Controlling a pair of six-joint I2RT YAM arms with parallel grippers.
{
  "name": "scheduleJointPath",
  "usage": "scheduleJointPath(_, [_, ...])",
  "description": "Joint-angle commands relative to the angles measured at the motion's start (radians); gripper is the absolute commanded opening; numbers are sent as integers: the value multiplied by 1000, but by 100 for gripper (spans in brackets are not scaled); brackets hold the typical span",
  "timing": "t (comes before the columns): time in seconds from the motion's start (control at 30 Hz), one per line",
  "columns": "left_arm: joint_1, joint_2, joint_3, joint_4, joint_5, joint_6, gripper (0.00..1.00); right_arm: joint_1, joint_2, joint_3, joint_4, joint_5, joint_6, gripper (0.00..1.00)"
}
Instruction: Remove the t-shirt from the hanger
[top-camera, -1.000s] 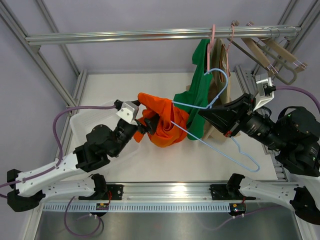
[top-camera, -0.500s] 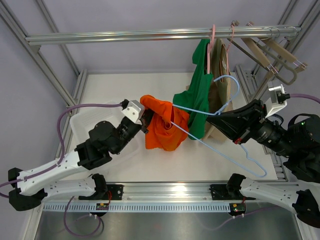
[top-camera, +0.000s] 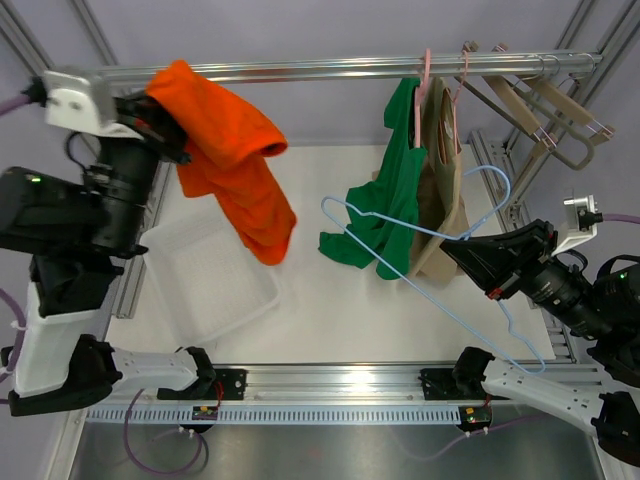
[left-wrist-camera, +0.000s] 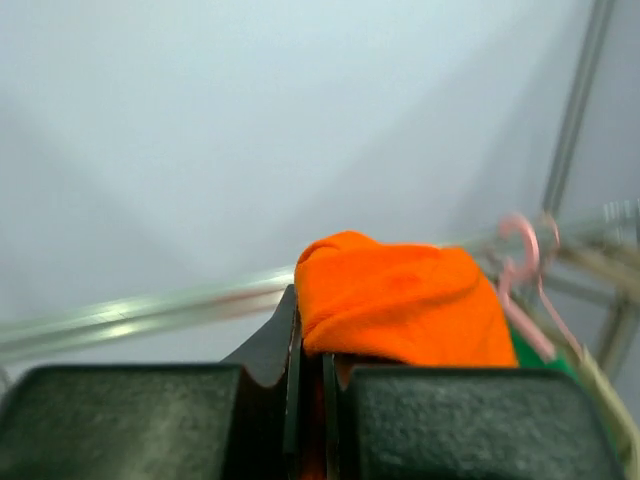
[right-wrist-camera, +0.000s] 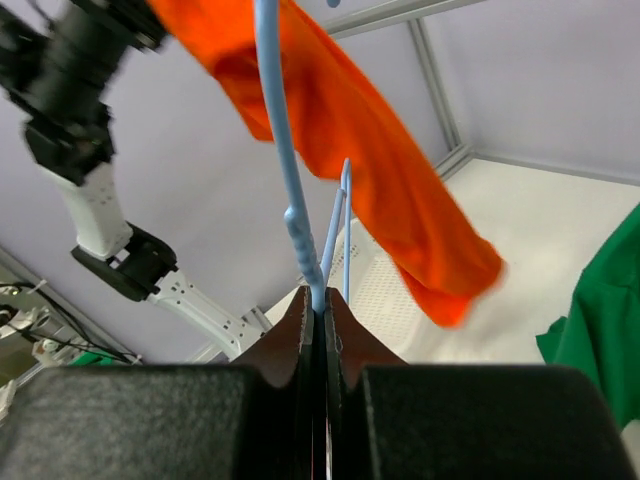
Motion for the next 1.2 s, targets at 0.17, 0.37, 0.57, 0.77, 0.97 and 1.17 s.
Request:
scheduleJointPath(0.17, [7, 37, 166, 31, -102, 201, 0, -4, 52, -6, 6, 41, -47, 0])
scheduleJointPath(0.37, [73, -156, -258, 181, -119, 104, 0, -4, 87, -43, 38, 1, -38, 0])
scheduleJointPath(0.57, [208, -355, -622, 204, -104, -41, 0, -4, 149, -70, 58, -52, -30, 0])
scheduleJointPath(0.77, [300, -322, -535, 126, -9, -79, 0, -4, 213, -75, 93, -114, -23, 0])
scheduleJointPath(0.97, [302, -196, -218, 29, 22, -20, 0, -4, 216, -69, 96, -106, -23, 0])
scheduleJointPath(1.17, [302, -240, -293, 35, -18, -16, 0, -4, 202, -72, 87, -92, -21, 0])
